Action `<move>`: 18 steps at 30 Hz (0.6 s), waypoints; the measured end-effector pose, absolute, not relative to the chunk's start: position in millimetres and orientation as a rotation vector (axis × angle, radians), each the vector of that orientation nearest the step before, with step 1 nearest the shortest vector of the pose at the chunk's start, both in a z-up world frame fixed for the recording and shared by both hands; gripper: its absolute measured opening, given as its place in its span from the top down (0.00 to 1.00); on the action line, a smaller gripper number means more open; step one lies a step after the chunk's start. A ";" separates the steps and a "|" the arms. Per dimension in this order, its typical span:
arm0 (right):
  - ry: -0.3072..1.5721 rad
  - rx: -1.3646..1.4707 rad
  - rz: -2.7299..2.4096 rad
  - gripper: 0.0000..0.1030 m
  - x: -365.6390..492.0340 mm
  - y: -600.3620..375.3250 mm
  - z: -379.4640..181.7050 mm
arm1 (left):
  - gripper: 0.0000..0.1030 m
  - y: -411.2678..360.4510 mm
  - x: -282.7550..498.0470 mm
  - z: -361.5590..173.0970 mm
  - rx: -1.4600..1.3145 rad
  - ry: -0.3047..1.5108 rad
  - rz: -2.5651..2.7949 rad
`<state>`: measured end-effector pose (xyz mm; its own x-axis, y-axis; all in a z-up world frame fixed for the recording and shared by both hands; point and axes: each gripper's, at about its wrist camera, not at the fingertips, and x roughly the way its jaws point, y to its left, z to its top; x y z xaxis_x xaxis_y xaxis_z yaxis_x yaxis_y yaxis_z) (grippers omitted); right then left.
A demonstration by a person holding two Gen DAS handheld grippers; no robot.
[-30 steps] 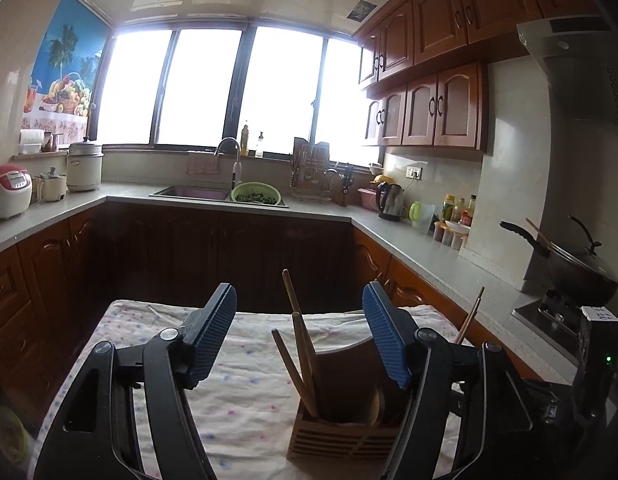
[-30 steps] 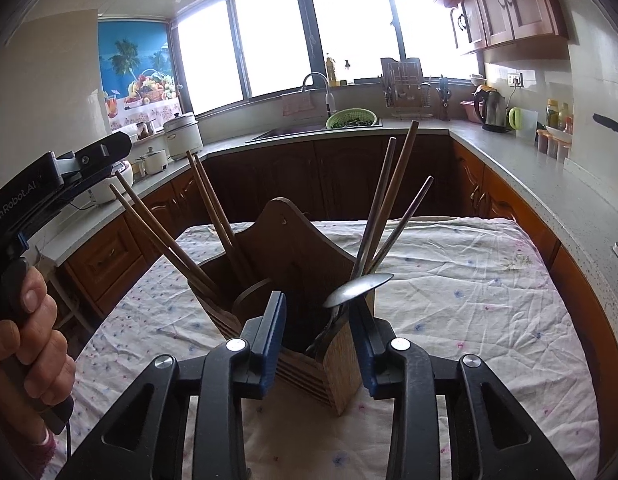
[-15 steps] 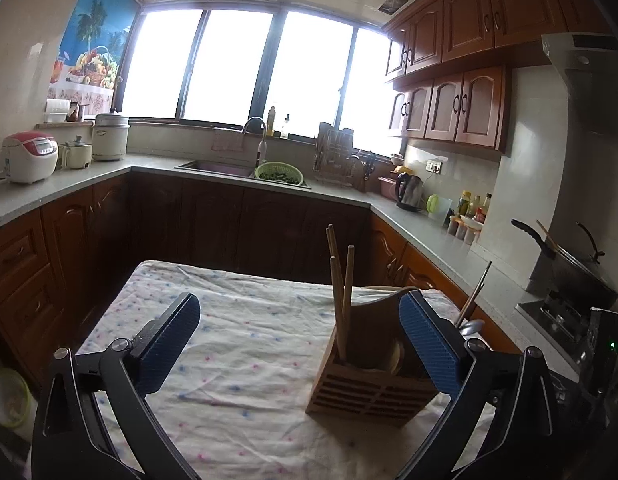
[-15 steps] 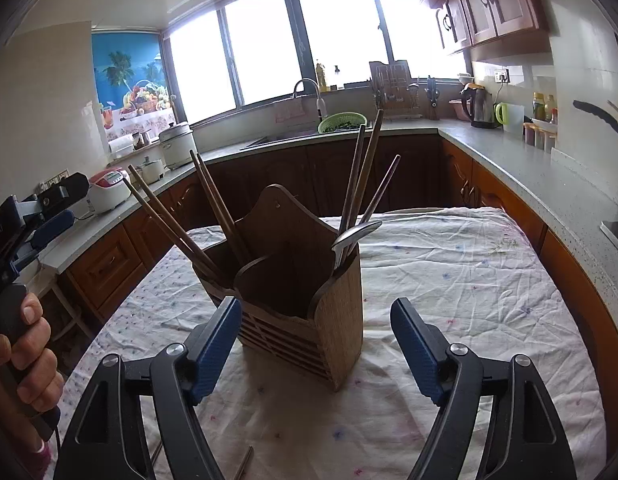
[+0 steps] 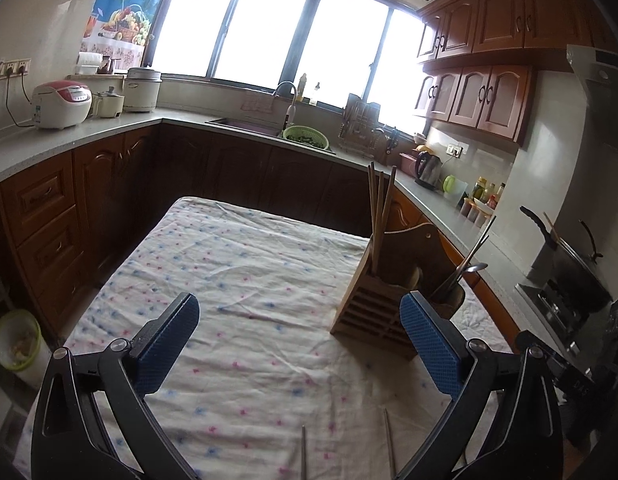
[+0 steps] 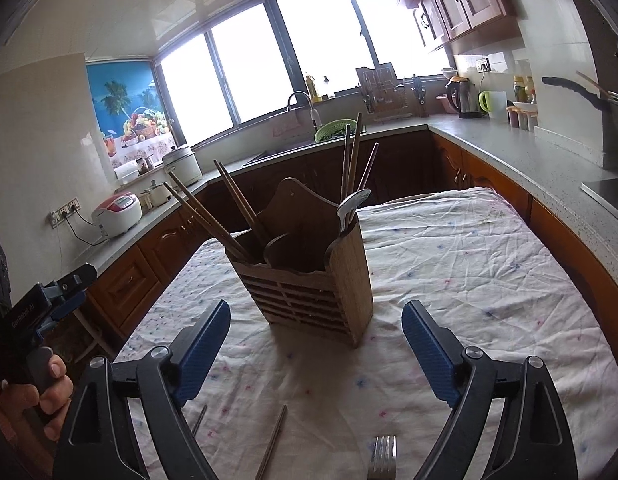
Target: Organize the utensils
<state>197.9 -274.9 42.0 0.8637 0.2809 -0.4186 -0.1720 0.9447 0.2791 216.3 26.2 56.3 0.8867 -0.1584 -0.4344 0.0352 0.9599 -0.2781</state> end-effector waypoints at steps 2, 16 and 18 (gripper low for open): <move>0.454 0.249 0.243 0.11 183.8 -274.0 42.9 | 0.00 29.2 203.5 53.9 -0.269 0.475 -0.100; 0.418 0.247 0.271 0.06 116.2 -261.4 32.4 | 0.00 33.4 135.2 35.4 -0.228 0.494 -0.055; 0.426 0.246 0.273 0.06 112.2 -260.0 28.2 | 0.00 33.9 130.3 33.8 -0.227 0.497 -0.050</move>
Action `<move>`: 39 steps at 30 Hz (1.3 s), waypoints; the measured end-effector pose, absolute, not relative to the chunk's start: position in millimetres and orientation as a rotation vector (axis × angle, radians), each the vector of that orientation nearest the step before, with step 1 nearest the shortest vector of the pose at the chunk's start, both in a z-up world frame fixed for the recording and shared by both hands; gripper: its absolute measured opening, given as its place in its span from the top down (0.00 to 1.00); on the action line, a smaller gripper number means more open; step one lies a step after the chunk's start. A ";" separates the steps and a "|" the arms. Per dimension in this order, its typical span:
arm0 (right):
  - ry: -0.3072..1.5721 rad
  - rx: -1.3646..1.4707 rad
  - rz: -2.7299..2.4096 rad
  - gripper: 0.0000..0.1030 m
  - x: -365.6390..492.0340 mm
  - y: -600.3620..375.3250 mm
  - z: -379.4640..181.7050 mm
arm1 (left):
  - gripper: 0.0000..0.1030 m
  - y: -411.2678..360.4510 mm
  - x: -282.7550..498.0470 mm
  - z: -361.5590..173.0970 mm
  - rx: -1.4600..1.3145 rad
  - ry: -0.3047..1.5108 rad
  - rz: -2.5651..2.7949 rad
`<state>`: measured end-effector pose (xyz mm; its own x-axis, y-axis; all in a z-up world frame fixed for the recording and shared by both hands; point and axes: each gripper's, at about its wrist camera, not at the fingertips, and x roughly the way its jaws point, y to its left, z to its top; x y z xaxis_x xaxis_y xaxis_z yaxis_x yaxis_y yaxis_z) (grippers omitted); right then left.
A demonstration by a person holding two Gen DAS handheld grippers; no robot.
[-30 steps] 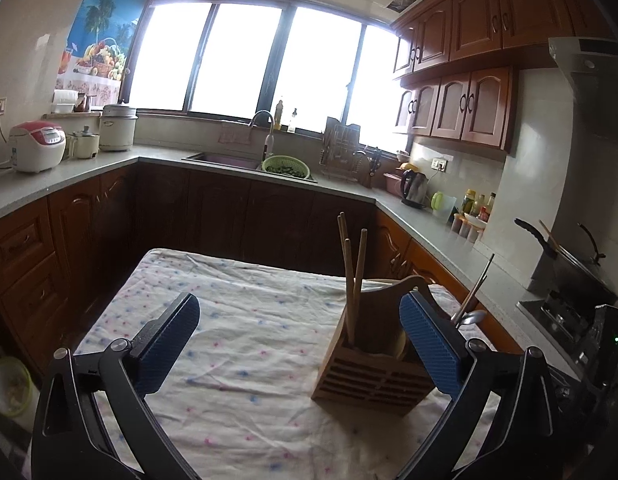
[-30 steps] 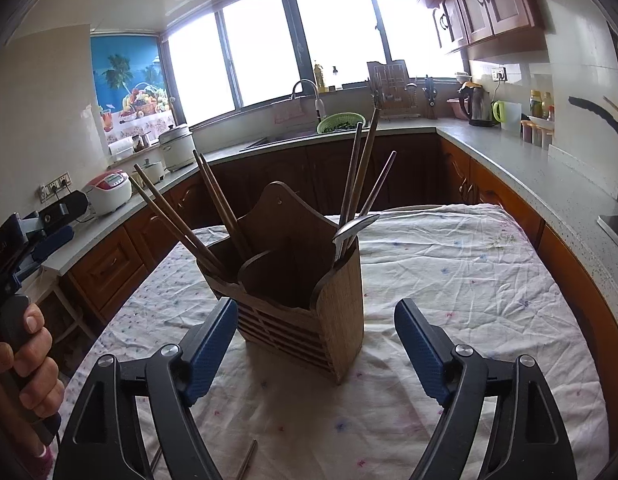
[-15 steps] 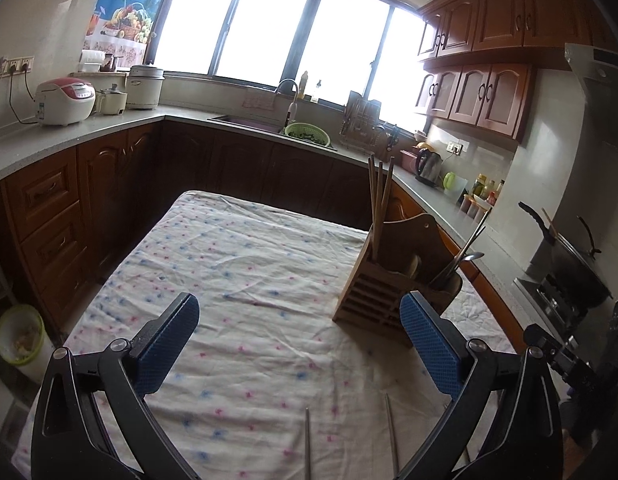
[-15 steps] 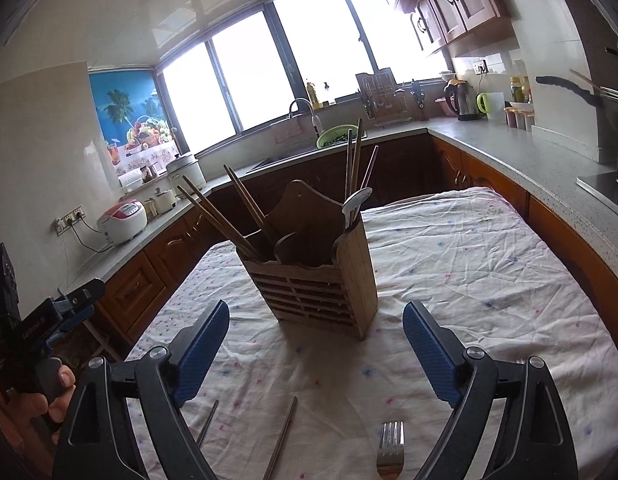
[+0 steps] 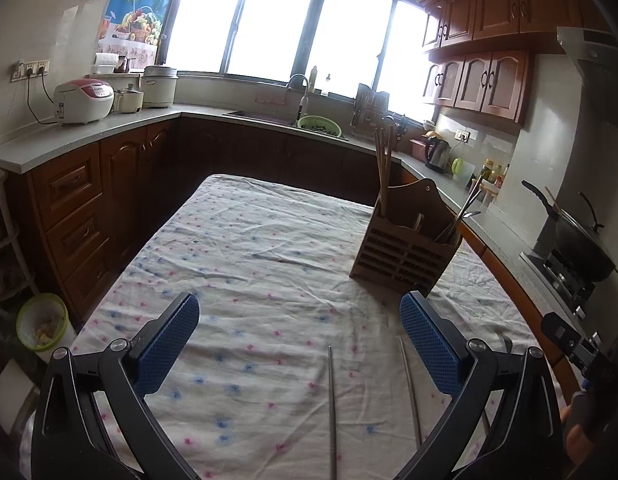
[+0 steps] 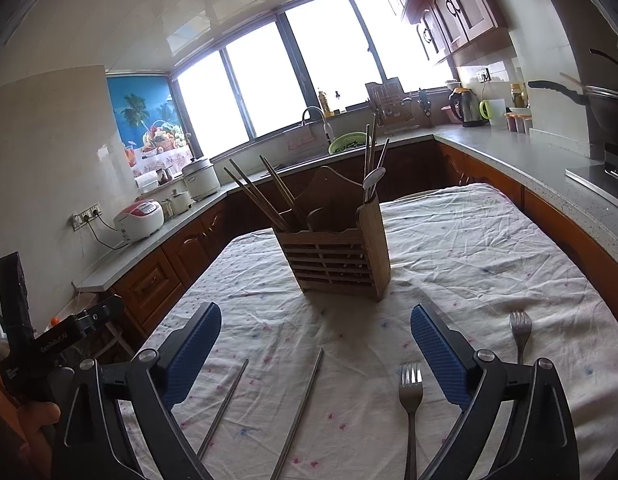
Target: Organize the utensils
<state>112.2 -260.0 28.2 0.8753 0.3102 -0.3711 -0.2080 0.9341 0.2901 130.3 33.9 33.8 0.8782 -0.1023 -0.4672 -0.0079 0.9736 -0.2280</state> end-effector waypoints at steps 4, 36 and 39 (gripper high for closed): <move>0.438 0.248 0.272 0.06 105.3 -259.5 21.2 | 0.00 33.8 121.8 31.8 -0.220 0.497 -0.048; 0.179 0.093 0.192 0.00 18.8 -254.3 54.7 | 0.00 -7.7 46.2 34.7 -0.066 0.323 -0.032; 0.198 0.112 0.172 0.00 21.1 -254.5 31.1 | 0.00 -10.8 48.0 23.2 -0.054 0.352 -0.027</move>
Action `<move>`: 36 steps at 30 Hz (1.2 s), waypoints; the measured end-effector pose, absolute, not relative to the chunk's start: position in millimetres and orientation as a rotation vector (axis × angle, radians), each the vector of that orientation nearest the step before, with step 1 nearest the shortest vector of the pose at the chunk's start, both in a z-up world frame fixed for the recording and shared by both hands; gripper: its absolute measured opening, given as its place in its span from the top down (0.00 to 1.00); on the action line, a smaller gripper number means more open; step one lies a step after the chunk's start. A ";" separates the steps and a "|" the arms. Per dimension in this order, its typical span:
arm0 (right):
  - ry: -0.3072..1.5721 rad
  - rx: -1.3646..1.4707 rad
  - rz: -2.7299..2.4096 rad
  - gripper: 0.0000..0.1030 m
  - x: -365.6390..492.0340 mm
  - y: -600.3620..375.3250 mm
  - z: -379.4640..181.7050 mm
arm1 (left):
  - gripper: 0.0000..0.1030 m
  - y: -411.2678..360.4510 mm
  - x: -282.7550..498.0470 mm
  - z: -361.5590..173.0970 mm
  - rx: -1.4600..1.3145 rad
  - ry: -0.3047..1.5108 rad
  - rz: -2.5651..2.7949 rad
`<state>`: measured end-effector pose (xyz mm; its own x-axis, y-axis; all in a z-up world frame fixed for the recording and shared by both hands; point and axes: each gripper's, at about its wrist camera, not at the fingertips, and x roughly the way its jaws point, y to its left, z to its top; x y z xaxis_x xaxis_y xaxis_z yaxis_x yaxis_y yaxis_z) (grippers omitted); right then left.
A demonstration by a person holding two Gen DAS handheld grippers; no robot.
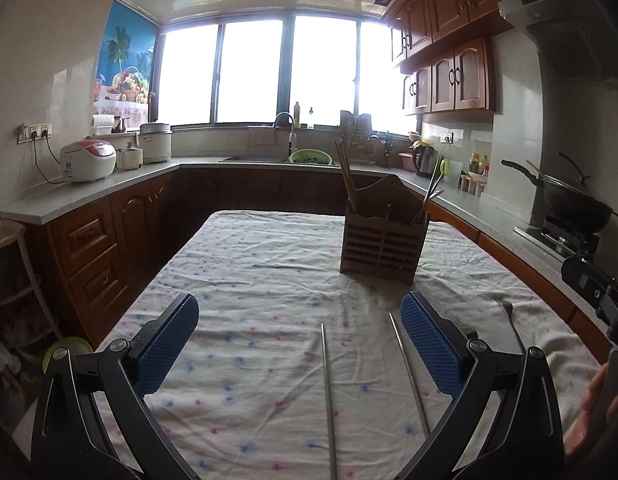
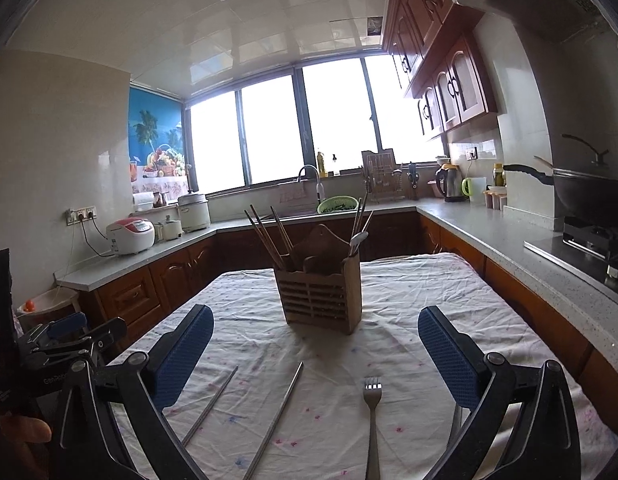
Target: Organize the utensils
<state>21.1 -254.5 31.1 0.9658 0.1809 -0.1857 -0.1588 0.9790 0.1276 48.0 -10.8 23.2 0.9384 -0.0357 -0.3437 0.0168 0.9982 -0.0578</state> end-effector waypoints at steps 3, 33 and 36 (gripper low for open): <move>0.229 0.086 0.143 0.00 25.8 -252.5 18.1 | 0.00 -11.0 47.9 17.7 -0.042 0.360 -0.009; 0.162 0.057 0.136 0.00 3.7 -253.2 3.9 | 0.00 -11.8 32.9 13.9 0.016 0.342 0.051; 0.162 0.048 0.140 0.00 3.2 -250.5 4.3 | 0.00 -12.1 32.6 15.1 0.015 0.337 0.047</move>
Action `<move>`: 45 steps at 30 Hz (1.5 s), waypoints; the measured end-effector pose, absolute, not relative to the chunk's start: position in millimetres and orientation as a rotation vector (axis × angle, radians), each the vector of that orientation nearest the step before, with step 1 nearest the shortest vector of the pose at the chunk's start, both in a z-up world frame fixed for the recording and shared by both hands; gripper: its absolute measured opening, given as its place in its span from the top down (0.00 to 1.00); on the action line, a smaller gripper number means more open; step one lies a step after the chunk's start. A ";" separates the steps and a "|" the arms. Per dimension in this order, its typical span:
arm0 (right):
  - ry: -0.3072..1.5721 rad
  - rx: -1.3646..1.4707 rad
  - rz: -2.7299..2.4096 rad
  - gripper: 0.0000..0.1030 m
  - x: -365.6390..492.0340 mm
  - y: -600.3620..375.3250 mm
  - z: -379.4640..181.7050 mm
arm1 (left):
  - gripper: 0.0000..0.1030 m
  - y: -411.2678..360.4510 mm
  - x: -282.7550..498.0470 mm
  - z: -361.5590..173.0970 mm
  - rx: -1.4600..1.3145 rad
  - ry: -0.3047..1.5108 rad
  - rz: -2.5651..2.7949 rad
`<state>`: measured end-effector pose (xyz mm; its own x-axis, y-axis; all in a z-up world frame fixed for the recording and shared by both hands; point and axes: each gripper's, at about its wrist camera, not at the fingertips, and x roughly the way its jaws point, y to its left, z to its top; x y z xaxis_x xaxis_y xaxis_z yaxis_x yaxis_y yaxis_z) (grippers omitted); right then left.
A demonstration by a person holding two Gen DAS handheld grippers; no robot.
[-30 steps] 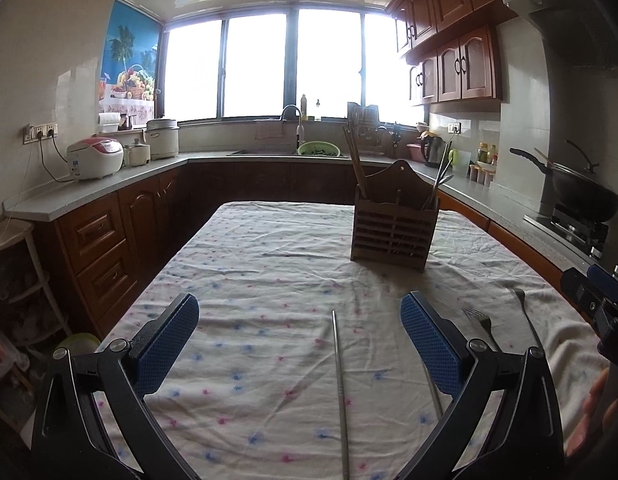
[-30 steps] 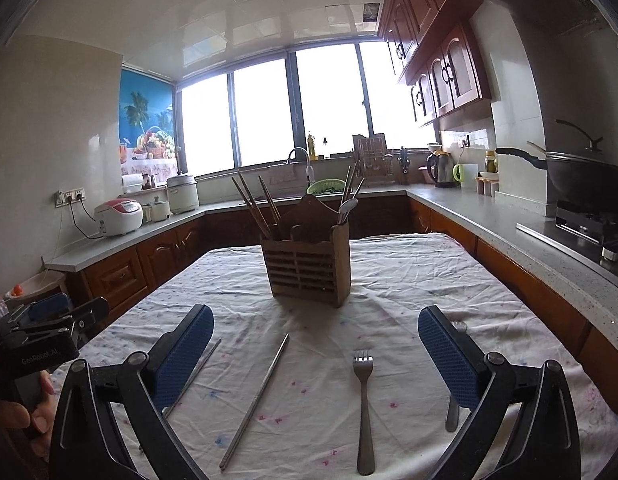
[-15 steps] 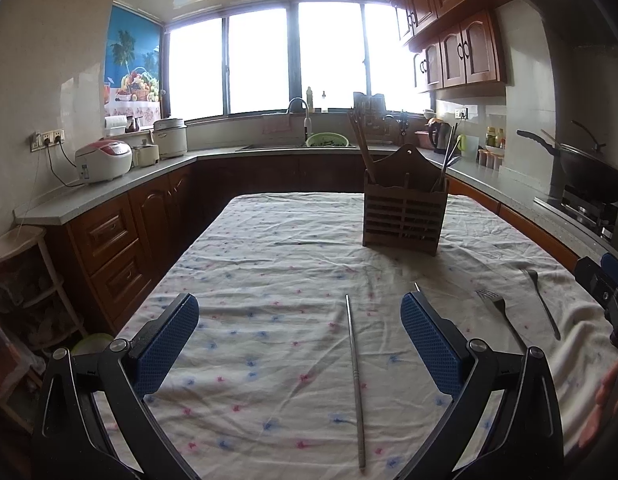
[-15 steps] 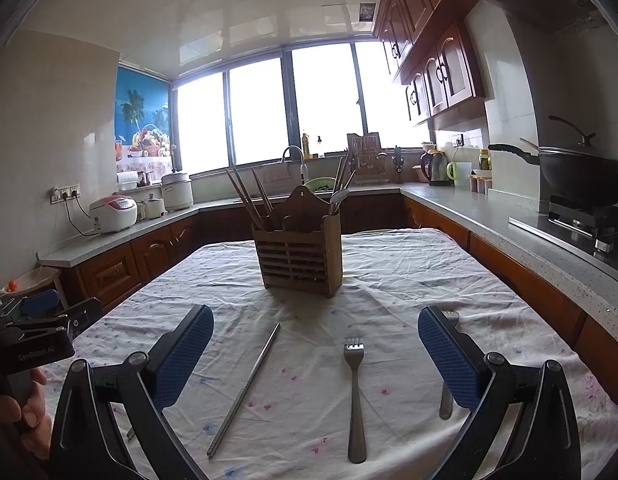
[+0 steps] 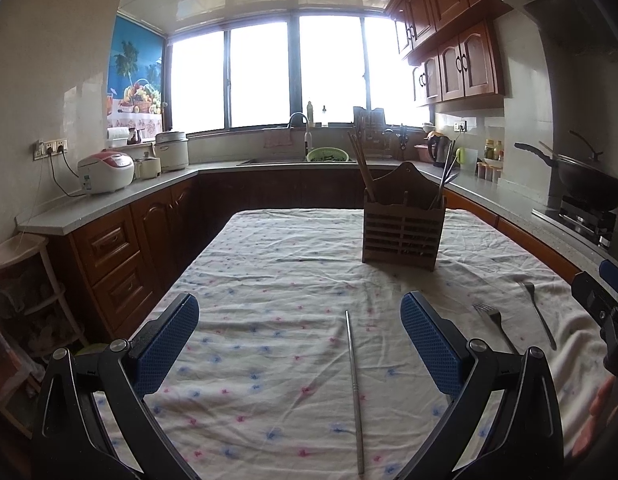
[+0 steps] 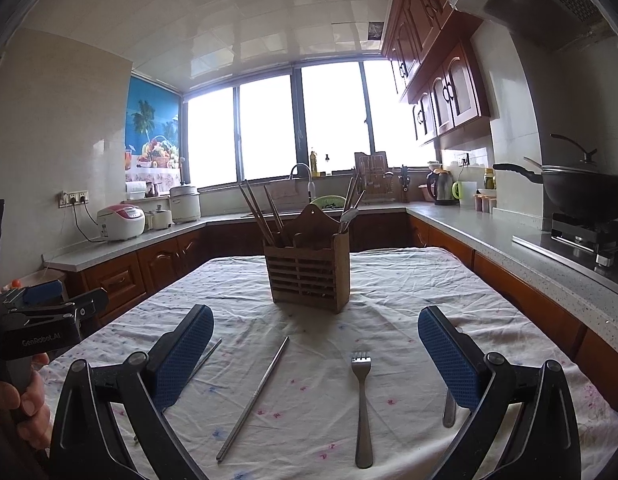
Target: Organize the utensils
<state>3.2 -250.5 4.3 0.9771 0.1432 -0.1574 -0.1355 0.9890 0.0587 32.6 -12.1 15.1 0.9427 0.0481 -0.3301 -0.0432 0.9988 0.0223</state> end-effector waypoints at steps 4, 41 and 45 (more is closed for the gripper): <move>0.176 0.045 0.142 0.00 5.5 -248.1 3.2 | 0.00 -13.0 32.6 14.9 0.016 0.339 0.041; 0.152 0.056 0.166 0.00 1.4 -246.2 8.2 | 0.00 -16.5 31.6 16.0 0.007 0.343 0.024; 0.149 0.055 0.169 0.00 0.6 -245.6 8.6 | 0.00 -16.4 31.5 16.1 0.004 0.344 0.022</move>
<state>0.6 -245.6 8.6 0.9748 0.1718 -0.1426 -0.1636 0.9842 0.0671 31.5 -16.4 16.1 0.9410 0.0223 -0.3376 -0.0208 0.9998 0.0080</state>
